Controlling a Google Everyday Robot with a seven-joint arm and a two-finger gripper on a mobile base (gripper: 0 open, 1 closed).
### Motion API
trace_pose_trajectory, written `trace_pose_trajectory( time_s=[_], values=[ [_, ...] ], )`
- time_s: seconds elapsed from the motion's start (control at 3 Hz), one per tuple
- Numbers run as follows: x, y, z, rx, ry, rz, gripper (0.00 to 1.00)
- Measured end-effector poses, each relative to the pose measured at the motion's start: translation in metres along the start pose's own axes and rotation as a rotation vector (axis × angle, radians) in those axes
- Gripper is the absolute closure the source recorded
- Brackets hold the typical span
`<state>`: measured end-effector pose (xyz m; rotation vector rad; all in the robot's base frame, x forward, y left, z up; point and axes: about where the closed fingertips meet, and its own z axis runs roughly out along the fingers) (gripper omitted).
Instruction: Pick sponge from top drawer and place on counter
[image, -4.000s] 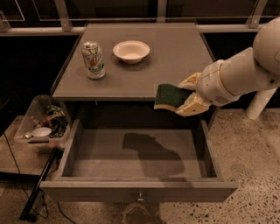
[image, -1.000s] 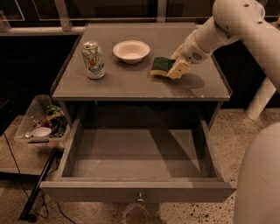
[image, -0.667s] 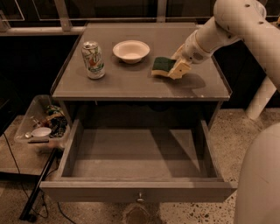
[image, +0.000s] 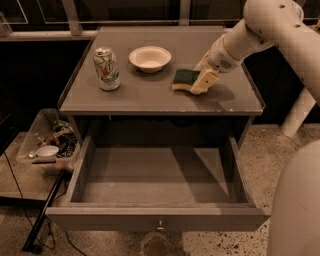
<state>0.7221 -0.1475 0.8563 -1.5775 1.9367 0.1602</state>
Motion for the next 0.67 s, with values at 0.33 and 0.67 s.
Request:
trace_pose_trajectory(
  time_s=[0.33, 0.67],
  values=[
    [0.0000, 0.0000, 0.0000, 0.000, 0.000, 0.000, 0.00],
    [0.0000, 0.0000, 0.0001, 0.000, 0.000, 0.000, 0.00]
  ],
)
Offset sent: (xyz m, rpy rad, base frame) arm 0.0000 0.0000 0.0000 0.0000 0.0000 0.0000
